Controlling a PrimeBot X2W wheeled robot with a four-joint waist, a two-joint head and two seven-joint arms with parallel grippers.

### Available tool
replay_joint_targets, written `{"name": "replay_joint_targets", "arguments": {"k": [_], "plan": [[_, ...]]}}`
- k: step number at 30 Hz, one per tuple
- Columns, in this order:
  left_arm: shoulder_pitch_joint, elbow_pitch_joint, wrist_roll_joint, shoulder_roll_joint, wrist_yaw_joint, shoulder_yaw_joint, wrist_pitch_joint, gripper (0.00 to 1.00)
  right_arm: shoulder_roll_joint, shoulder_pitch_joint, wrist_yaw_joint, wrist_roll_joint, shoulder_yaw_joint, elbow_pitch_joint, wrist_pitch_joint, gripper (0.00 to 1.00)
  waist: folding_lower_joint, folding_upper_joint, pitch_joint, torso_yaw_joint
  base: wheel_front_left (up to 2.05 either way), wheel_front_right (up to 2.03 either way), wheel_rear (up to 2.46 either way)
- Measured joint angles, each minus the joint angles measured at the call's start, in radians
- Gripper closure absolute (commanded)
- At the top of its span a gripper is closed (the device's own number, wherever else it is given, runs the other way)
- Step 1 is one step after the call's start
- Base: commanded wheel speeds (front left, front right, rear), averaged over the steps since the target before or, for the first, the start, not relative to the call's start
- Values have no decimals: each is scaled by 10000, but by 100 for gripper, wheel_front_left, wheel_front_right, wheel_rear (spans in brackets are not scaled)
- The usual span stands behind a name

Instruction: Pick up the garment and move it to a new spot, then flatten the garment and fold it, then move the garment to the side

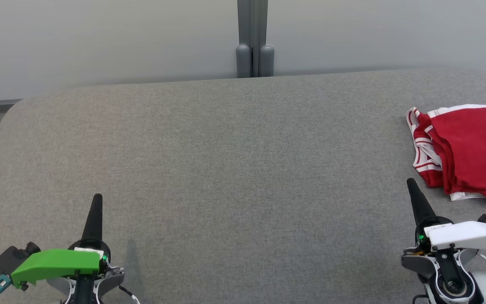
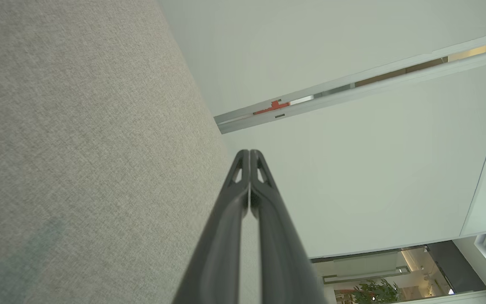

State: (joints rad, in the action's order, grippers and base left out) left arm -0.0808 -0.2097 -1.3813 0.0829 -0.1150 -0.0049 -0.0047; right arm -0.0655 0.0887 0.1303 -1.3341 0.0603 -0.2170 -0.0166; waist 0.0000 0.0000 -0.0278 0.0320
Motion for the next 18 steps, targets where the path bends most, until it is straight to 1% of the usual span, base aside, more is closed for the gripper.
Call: {"name": "replay_joint_targets", "arguments": {"k": [18], "plan": [[-102, -174, -1302, -6, -81, 366, 403, 100, 2, 49, 0, -1448, 169, -127, -410, 100, 0, 0, 113, -147, 0, 0, 0]]}}
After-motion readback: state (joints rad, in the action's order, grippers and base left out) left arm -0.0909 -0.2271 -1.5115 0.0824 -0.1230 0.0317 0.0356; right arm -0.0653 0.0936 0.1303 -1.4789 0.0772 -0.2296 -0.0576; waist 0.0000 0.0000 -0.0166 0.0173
